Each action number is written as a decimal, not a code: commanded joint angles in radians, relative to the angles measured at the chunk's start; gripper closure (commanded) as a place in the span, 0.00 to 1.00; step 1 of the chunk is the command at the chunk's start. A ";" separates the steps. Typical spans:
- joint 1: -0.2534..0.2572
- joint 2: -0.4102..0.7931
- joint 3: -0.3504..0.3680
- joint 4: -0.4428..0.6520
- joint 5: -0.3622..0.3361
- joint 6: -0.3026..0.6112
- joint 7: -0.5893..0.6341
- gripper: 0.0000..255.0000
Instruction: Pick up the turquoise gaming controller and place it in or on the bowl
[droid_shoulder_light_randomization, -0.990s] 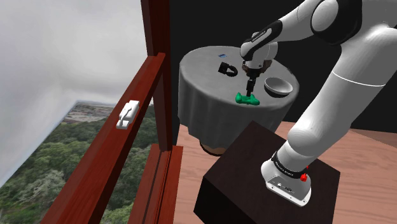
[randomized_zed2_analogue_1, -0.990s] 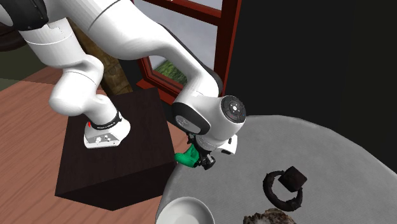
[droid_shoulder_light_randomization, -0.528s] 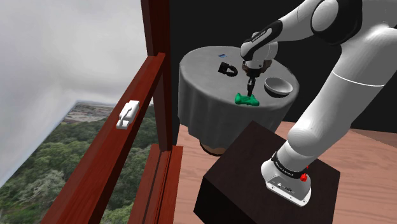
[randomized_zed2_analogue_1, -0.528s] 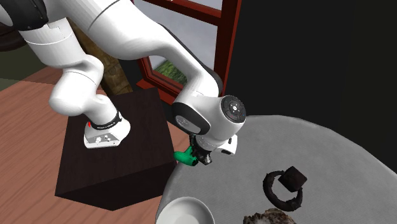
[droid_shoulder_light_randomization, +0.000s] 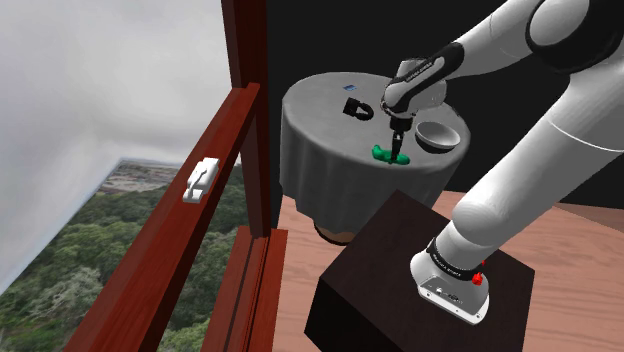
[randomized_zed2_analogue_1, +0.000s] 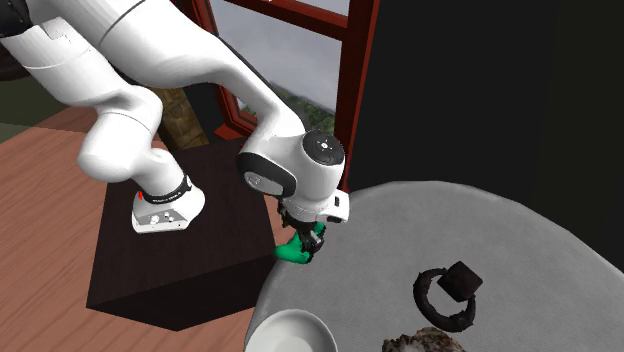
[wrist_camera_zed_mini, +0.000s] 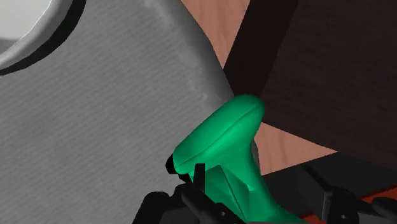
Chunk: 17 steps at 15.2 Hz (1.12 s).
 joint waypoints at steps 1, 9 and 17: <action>-0.052 -0.159 0.029 -0.287 -0.289 0.516 0.010 0.00; -0.054 0.001 0.019 -0.264 -0.282 0.655 0.012 0.00; -0.054 0.001 0.019 -0.264 -0.282 0.655 0.012 1.00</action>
